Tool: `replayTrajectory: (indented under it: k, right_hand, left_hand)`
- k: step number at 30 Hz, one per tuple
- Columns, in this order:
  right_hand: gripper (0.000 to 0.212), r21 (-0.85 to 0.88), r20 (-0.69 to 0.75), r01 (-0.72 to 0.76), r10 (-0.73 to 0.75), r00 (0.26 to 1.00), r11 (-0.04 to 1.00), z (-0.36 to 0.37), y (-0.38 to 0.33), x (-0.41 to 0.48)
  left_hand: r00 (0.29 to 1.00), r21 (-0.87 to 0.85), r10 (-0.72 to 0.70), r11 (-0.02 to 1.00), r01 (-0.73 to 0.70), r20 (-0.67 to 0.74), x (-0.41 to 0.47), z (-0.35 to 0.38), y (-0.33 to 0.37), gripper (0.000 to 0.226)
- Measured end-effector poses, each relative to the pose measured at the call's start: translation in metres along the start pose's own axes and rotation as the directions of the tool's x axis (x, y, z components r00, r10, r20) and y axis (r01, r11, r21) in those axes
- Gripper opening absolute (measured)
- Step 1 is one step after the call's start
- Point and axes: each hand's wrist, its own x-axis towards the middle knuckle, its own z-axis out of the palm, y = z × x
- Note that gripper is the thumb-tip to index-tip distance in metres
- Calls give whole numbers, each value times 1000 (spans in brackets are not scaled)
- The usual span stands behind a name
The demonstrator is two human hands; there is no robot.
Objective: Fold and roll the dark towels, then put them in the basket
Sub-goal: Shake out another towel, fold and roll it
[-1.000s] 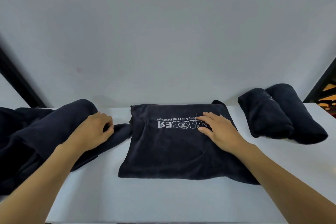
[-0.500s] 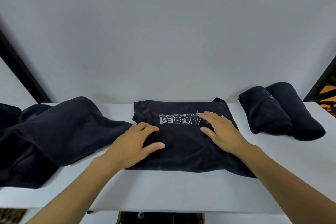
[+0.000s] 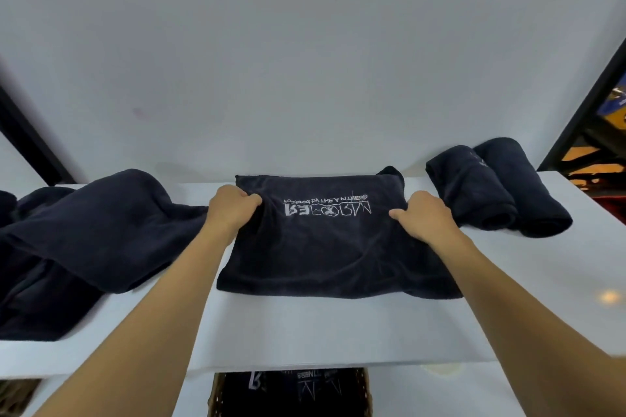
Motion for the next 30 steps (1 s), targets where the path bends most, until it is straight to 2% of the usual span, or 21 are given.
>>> replayTrajectory:
  k: [2,4,6,7,9,10,11,12,14,15,17,18,20,22,24,27,30]
  right_hand:
    - [34,12,9,-15,15,1000,1000,-6,4,5]
    - [27,14,-24,-23,23,999,1000,-11,9,6]
    - [32,7,-53,-29,29,998,1000,-13,11,2]
    - [36,-27,-64,-22,21,998,999,-13,10,-1]
    - [37,-166,-146,63,-88,985,984,-11,11,-9]
    - [33,-210,-207,152,-195,959,966,-10,12,-14]
    - [24,-217,-252,262,-313,915,940,-10,14,-21]
    - [13,-177,-240,374,-408,881,910,-12,18,-28]
    - [16,-13,-58,518,-518,853,855,-17,29,-44]
    - [20,47,70,545,-547,834,837,-19,36,-52]
    - [26,51,230,597,-591,773,801,-24,50,-63]
    - [31,5,266,632,-610,746,775,-26,57,-66]
    - [33,-110,255,706,-666,701,700,-23,67,-71]
    - [18,-226,126,763,-758,640,606,-18,70,-73]
    - [16,-272,42,780,-803,594,563,-21,74,-78]
    - [16,-99,95,771,-766,636,629,-46,88,-93]
    - [15,46,284,734,-713,641,678,-62,96,-112]
  left_hand:
    - [999,-79,-30,996,29,-12,9,-1,-2,20]
    - [998,-82,-39,996,35,-53,12,-7,-8,5]
    - [996,172,41,985,-27,-82,13,-8,-16,16]
    - [992,354,104,932,-75,-65,8,-8,-16,23]
    - [941,629,334,743,-228,-54,-5,-5,-7,26]
    - [868,677,495,651,-343,-37,-12,-5,-2,22]
    - [794,654,607,592,-471,23,-21,-7,1,13]
    - [752,561,648,581,-590,120,-31,-10,3,6]
    - [731,346,569,645,-681,377,-54,-19,-3,23]
    - [717,329,492,658,-677,493,-64,-24,-9,28]
    - [683,421,386,570,-705,620,-73,-32,-27,27]
    - [680,466,382,515,-719,626,-74,-35,-36,28]
    - [686,487,463,485,-726,561,-76,-37,-49,21]
    - [652,501,585,427,-753,482,-80,-37,-55,8]
    - [632,514,629,394,-762,453,-96,-41,-58,9]
    - [660,464,615,476,-747,432,-133,-56,-64,2]
    - [652,405,545,513,-757,527,-161,-65,-76,23]
